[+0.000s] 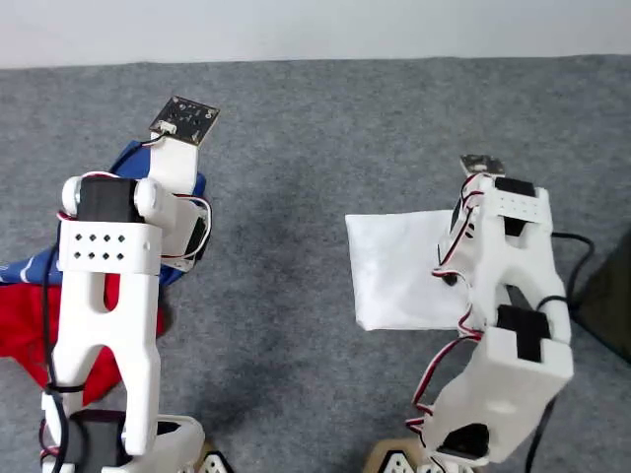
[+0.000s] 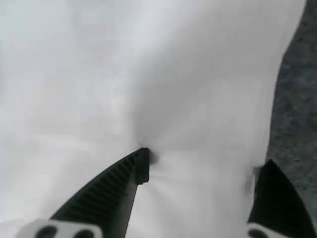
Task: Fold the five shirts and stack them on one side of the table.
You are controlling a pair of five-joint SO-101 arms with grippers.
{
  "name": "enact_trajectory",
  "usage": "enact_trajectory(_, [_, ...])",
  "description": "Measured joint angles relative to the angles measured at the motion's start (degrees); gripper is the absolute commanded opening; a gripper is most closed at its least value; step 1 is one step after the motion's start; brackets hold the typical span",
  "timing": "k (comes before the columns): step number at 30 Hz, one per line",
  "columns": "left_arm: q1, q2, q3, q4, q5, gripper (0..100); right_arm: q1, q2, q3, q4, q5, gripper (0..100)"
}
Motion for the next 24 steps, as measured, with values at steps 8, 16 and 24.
enact_trajectory(8, [0.00,0.00,0.00,0.00,0.00,7,-1.58,2.90,-0.70,0.09,0.00,29.6])
enact_trajectory(16, [0.00,0.00,0.00,0.00,0.00,7,-2.73,3.08,-0.97,0.35,0.00,1.3])
enact_trajectory(24, [0.00,0.00,0.00,0.00,0.00,7,-1.85,2.99,-1.41,0.44,1.58,0.9])
